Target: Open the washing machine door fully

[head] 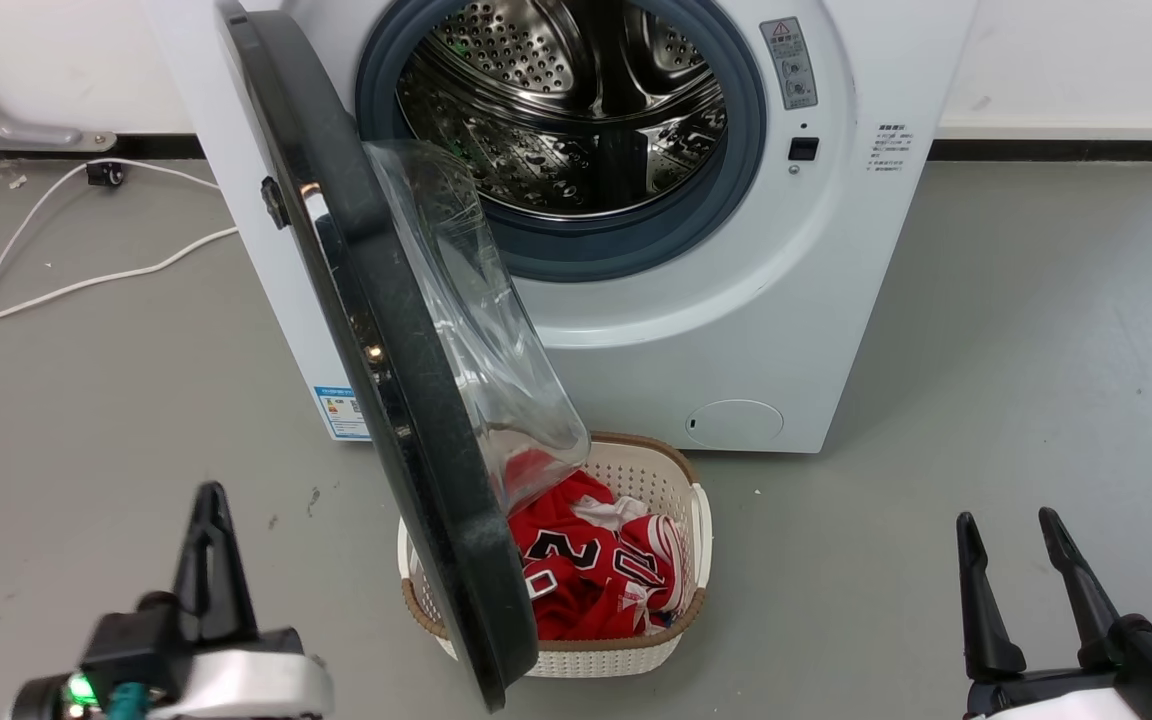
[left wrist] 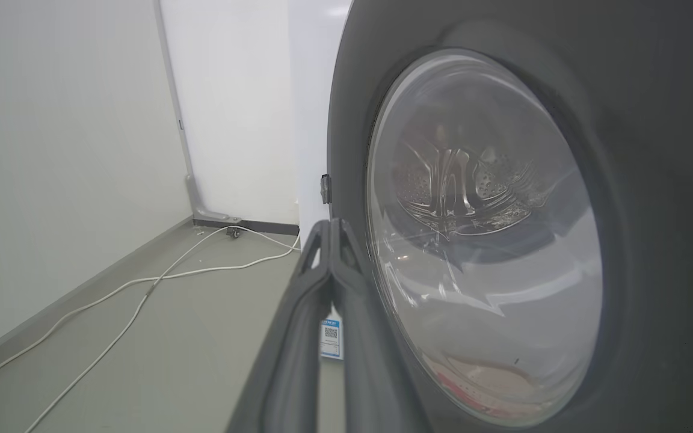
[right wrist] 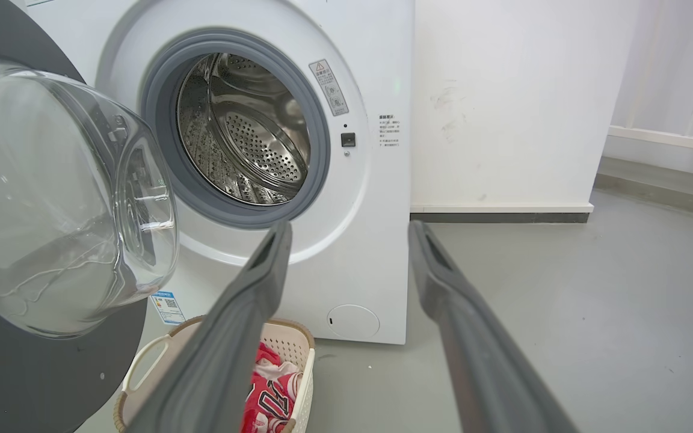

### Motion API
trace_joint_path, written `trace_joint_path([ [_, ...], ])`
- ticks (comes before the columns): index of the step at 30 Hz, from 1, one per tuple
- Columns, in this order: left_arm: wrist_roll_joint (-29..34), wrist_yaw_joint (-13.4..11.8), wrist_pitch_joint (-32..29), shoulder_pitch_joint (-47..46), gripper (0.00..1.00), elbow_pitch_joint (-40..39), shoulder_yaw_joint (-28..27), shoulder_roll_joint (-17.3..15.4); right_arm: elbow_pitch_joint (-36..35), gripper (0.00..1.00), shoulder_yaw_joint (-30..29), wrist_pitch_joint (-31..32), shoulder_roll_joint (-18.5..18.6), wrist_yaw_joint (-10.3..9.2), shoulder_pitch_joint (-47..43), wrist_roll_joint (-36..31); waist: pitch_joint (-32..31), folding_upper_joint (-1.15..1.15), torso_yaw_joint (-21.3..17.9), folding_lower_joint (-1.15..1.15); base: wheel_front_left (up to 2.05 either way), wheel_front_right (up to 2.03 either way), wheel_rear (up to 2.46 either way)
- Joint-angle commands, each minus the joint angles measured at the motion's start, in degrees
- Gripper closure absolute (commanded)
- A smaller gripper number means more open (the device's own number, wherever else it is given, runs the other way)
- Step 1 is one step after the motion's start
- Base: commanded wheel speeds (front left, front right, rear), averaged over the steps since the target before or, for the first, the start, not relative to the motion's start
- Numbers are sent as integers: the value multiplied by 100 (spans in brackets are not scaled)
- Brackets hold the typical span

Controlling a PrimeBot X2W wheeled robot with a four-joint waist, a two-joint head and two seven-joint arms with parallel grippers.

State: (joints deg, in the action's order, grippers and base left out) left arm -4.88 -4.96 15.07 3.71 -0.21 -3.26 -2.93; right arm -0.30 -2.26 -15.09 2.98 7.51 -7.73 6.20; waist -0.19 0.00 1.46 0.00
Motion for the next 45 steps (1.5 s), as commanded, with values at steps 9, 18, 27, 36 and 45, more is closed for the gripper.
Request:
trace_joint_path([
  [9, -138, 190, 16, -481, 100, -1263, -204, 7, -26, 0, 42, -10, -19, -3, -54, 21, -9, 0, 2, 0, 0, 0, 0],
  [18, 142, 482, 15, -914, 100, -2228, 724, 6, -10, 0, 121, -10, -19, -3, -52, 6, -24, 0, -11, 0, 0, 0, 0],
  [27, 346, 782, 15, -1124, 100, -2346, 1975, 6, 16, 0, 150, -10, -20, -3, -57, 25, -35, 0, -11, 0, 0, 0, 0],
  [36, 228, 966, 15, -1315, 100, -1932, 3174, 4, 56, 0, 225, -10, -19, -3, 8, 63, -30, 0, -16, 0, 0, 0, 0],
  [45, 148, 1002, 15, -1079, 100, -1424, 3807, 4, 99, 0, 305, -10, -19, -3, 30, 97, -31, 0, -29, 0, 0, 0, 0],
])
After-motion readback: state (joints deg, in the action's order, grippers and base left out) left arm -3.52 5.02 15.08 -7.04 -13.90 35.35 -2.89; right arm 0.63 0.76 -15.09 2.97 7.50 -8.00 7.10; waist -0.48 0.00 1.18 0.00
